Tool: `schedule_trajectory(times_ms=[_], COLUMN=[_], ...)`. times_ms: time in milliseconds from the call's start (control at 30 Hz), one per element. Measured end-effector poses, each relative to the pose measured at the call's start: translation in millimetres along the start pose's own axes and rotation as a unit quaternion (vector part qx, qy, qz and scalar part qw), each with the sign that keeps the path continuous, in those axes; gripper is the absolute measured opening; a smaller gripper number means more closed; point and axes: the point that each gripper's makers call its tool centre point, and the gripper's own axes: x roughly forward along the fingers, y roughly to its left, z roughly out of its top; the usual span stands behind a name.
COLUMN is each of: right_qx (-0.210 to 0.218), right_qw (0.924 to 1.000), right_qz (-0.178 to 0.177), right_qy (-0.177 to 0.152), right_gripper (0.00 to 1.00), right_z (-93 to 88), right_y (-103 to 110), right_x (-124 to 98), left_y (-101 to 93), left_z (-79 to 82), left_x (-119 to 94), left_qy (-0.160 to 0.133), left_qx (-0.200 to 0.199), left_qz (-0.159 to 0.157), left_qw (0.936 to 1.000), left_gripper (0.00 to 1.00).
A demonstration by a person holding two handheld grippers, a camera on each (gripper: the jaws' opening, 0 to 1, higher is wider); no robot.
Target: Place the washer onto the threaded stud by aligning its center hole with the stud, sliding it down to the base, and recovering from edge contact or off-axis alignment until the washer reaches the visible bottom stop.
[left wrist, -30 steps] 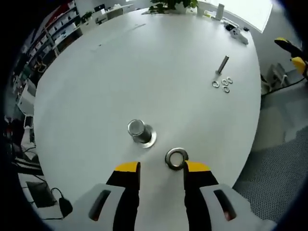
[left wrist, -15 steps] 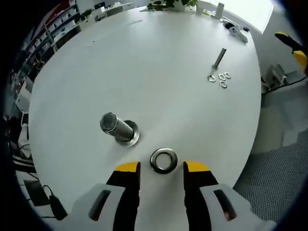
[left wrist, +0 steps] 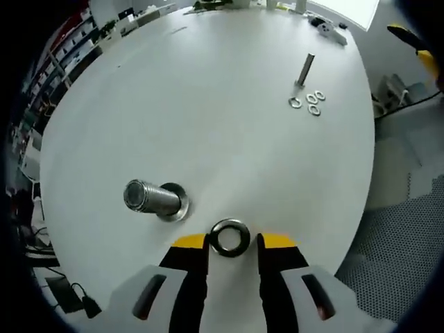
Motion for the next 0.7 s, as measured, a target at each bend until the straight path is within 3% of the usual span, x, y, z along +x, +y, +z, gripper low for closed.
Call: schedule_trajectory(times_ms=[167, 700], right_qx=[-0.001, -0.011], right_qw=[1.0000, 0.9999], right_qz=[0.001, 0.002], right_qy=[0.001, 0.009], right_gripper=[0.45, 0.45], right_z=[-0.4, -2.4], right_y=[1, 3], right_x=[0, 1], left_y=[1.6, -0.5], left_z=[-3.4, -12.0], left_x=[-1, -5], left_qy=[0.007, 0.039], left_qx=[0.012, 0.012], left_qz=[-0.004, -0.004], left_qw=[0.9999, 0.9992], left_gripper=[0.21, 0.21])
